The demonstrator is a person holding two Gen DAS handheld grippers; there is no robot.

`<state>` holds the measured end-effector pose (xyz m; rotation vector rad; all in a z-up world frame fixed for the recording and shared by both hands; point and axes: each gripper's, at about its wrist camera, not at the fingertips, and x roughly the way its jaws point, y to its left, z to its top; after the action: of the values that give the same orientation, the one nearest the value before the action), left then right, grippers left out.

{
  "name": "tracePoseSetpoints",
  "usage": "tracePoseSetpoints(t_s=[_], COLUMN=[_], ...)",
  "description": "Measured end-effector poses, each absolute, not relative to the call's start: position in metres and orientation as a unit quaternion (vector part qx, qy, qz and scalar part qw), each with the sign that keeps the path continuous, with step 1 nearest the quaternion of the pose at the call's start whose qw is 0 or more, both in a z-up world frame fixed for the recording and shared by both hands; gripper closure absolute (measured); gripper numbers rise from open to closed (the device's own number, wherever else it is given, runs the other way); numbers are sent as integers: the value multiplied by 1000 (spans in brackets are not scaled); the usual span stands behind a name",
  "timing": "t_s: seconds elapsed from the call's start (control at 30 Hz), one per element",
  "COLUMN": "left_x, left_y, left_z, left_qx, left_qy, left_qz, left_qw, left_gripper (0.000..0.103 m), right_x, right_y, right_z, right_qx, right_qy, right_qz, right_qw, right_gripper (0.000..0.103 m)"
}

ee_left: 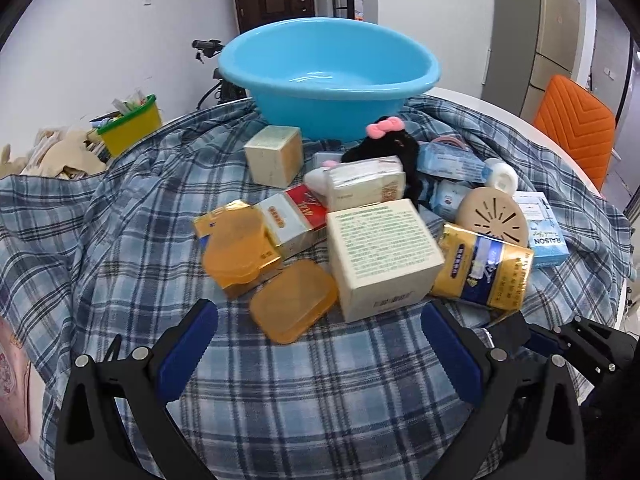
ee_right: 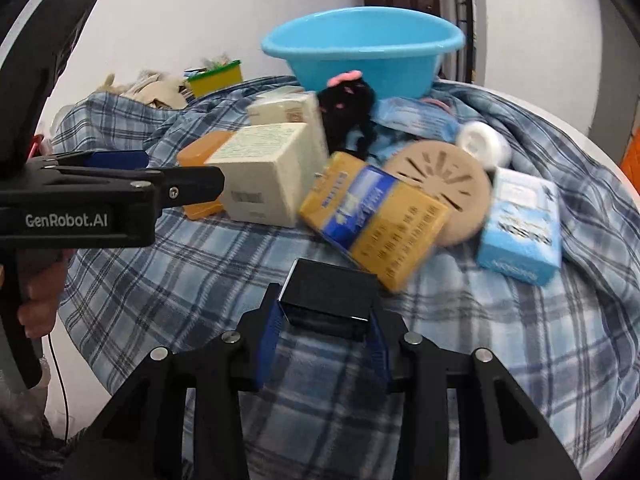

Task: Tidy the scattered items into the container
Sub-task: 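Close the right tool on the small black box, then grasp the cream paper box with the left tool while the right tool holds the black box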

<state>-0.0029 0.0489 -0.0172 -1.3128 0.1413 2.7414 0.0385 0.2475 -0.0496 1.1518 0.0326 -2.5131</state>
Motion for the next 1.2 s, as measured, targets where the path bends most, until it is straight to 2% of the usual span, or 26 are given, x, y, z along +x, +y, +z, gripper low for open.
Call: tracePoseSetpoints(t_s=[0.17, 0.67, 0.73, 0.9, 1.2], left_x=[-15, -44, -42, -35, -26], left_y=[66, 80, 78, 86, 81], left_z=[-22, -36, -35, -29, -24], left_qx=[-427, -431, -419, -407, -399], left_qy=[32, 29, 15, 55, 64], left_qz=[900, 899, 905, 909, 913], left_qw=[79, 71, 78, 73, 56], left_gripper=[0, 0, 37, 38, 38], right_x=[42, 40, 40, 40, 39], right_y=[267, 282, 283, 286, 284], right_z=[-49, -44, -44, -41, -32], right_qx=[411, 407, 408, 405, 393], right_qy=[10, -4, -6, -6, -1], right_qz=[-897, -900, -900, -901, -908], right_qw=[163, 158, 155, 151, 142], right_gripper=[65, 65, 65, 65, 65])
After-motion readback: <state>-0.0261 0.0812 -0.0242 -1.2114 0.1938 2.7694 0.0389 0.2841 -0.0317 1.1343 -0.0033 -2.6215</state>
